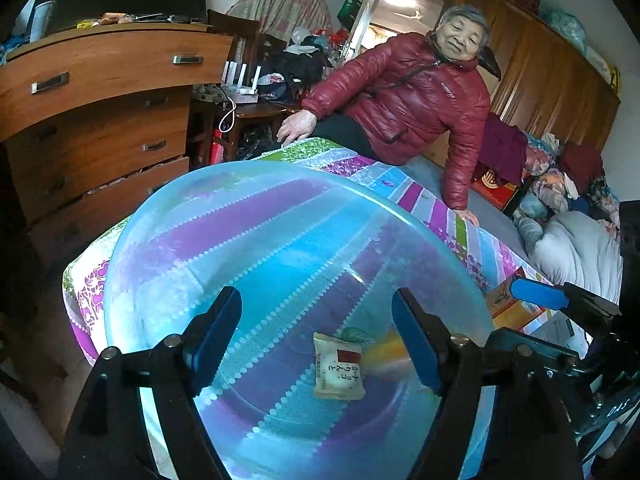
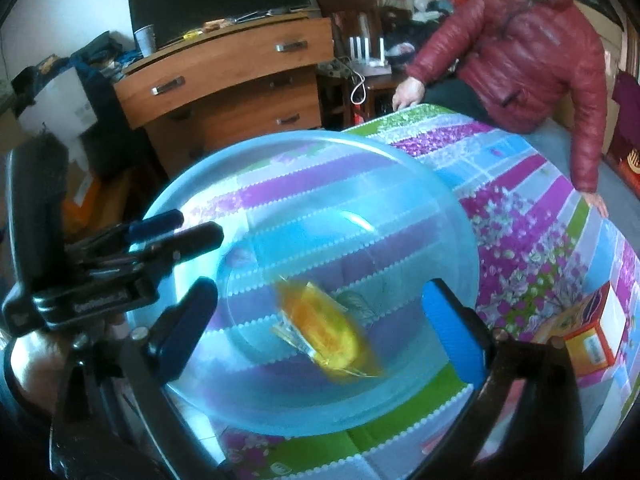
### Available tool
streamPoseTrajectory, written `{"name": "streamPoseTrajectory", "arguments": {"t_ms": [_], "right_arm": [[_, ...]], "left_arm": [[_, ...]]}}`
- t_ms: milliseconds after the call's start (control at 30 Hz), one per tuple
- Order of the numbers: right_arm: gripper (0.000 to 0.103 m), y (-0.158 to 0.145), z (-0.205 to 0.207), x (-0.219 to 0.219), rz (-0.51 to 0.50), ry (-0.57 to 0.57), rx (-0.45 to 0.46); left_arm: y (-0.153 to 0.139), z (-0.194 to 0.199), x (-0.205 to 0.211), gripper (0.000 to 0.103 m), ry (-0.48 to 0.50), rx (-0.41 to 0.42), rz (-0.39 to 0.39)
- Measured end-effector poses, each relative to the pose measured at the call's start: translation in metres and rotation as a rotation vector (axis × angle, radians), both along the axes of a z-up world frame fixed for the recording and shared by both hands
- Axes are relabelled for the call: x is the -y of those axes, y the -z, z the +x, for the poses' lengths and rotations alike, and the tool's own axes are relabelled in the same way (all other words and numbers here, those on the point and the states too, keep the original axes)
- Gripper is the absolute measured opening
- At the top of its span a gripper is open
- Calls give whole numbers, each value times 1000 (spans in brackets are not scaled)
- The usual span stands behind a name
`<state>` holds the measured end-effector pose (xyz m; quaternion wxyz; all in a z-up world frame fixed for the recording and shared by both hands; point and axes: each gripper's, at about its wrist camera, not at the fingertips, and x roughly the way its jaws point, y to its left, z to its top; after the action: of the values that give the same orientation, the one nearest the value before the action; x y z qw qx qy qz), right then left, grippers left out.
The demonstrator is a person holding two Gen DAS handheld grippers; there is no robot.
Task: Organize snacks
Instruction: 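Lower both packets into the basin and open both tools, then move both open tools away from the basin back over the bedspread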
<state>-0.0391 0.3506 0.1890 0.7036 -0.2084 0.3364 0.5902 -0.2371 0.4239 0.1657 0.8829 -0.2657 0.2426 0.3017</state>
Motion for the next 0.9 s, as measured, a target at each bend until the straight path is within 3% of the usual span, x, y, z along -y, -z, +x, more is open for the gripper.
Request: {"name": "streamPoseTrajectory", "arguments": {"t_ms": [133,333,700,800,900], "right_arm": [[103,-3,16,10,25,74,-53],[103,3,27,59,105,142,-178],[103,33,-5,205,97,272,-196],[103,42,-7,240,65,313,-194],[103,52,-4,272,45,365,-218]], "left_arm": [[-1,-2,-2,79,-6,8,-4],[2,-6,0,80,-11,19,-29],[-11,-2,51,80,111,83,25],[-20,-30,59,80,12,157,72],[-20,-69,40,80,-201,158,60]]}}
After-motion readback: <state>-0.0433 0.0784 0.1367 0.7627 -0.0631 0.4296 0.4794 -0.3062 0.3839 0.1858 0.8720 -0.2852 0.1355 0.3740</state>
